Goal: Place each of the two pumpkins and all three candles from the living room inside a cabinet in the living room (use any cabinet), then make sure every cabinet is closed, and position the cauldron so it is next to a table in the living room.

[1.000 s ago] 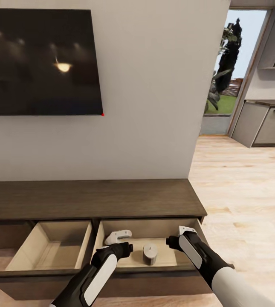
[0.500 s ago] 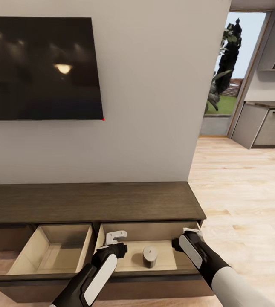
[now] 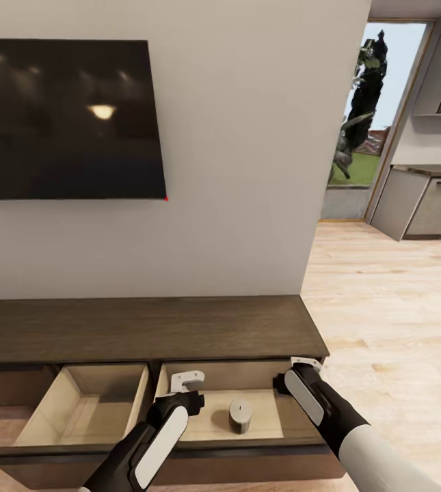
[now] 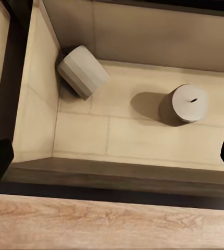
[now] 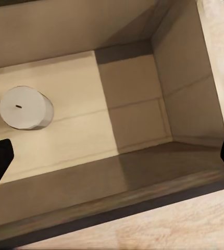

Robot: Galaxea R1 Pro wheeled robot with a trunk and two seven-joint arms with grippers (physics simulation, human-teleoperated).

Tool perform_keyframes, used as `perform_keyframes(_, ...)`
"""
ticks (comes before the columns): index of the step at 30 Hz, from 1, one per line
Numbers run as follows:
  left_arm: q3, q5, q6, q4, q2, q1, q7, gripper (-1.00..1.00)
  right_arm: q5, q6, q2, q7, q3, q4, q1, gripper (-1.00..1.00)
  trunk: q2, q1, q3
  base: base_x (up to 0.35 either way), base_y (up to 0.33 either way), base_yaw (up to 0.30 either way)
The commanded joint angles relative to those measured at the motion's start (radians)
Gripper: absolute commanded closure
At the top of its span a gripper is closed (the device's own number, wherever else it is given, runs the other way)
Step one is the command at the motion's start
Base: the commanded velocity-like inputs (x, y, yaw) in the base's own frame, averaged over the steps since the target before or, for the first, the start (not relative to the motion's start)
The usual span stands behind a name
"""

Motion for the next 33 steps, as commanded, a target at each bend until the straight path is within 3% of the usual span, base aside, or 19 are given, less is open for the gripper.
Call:
perform_keyframes(1, -0.002, 0.009, 0.002, -0.001, 0.0, -0.001, 0.009, -1.0, -0.01, 0.003, -0.002, -0.01, 0.006, -0.001, -0.001, -1.0, 0.007, -0.004, 0.002, 0.0, 0.0, 0.0)
perform_keyframes(15, -0.002, 0.01, 0.003, -0.001, 0.001, -0.001, 0.009, -1.0, -0.015, 0.005, -0.001, -0.01, 0.006, -0.001, -0.001, -1.0, 0.105, -0.058, 0.046, -0.064, 0.006, 0.0)
perform_keyframes(33, 0.0, 0.01, 0.003, -0.009, 0.003, -0.001, 0.009, -1.0, -0.013, 0.005, 0.0, -0.01, 0.006, -0.001, -0.001, -1.0, 0.105, -0.058, 0.046, -0.273, 0.016, 0.0)
